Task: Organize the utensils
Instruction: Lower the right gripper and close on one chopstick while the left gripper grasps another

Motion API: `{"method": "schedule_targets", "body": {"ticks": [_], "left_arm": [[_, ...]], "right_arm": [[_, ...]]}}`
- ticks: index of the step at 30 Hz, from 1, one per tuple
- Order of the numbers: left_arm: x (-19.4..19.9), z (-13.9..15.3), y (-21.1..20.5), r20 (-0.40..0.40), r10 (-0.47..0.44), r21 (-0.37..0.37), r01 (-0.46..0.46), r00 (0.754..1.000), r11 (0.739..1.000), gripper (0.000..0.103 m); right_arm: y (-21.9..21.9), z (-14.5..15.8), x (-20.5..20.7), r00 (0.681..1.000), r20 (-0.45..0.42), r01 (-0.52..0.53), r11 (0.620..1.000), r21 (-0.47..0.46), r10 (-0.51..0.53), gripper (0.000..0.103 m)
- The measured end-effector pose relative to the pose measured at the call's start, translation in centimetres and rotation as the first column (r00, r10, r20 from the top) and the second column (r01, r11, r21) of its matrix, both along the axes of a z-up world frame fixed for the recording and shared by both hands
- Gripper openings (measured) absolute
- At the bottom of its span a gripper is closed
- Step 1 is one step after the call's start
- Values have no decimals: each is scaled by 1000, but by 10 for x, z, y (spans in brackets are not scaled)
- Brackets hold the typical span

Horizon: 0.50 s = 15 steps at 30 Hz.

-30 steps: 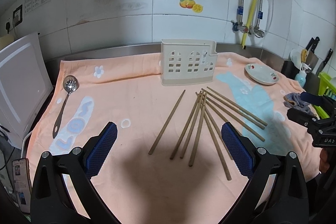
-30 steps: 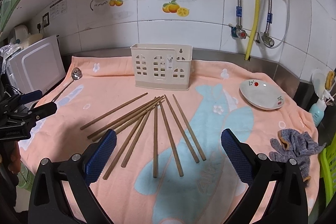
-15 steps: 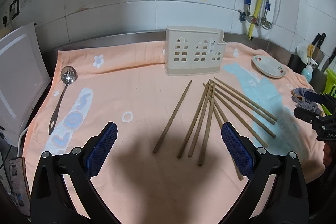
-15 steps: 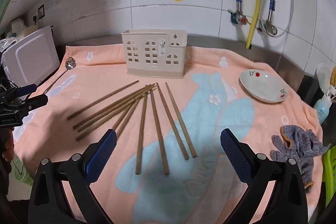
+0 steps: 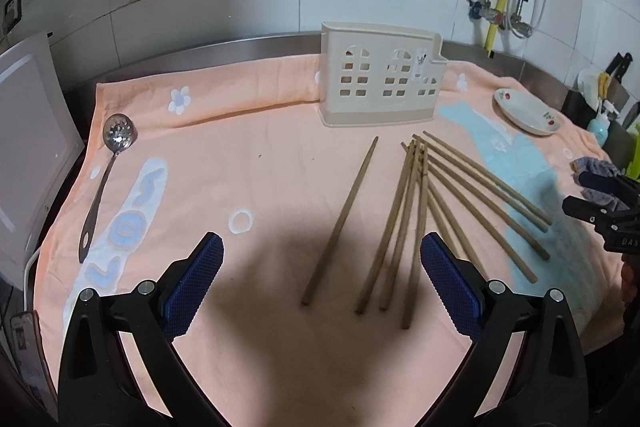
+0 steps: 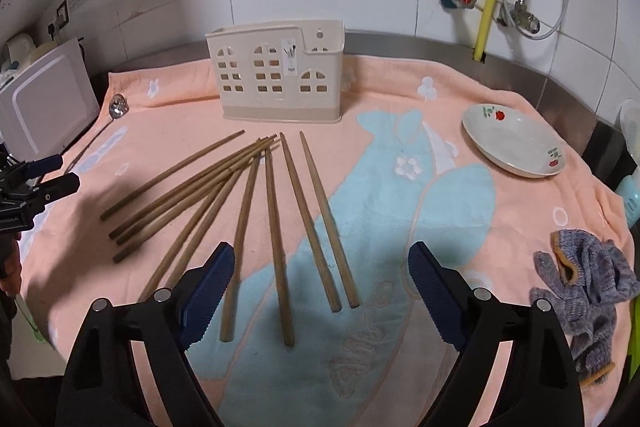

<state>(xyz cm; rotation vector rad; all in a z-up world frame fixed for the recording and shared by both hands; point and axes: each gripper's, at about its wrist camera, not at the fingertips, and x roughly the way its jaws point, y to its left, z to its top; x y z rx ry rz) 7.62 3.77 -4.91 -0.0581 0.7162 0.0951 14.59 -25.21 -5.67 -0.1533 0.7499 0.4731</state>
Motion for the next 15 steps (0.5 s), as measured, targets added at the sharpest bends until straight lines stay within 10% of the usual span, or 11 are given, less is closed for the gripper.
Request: {"method": "schedule_targets", "body": {"ticks": [15], "left_arm": [[36, -17, 11, -63, -43, 4, 43, 997, 999, 97]], "right_arm": [[4, -27, 37, 996, -80, -31, 999, -38, 28, 69]]}}
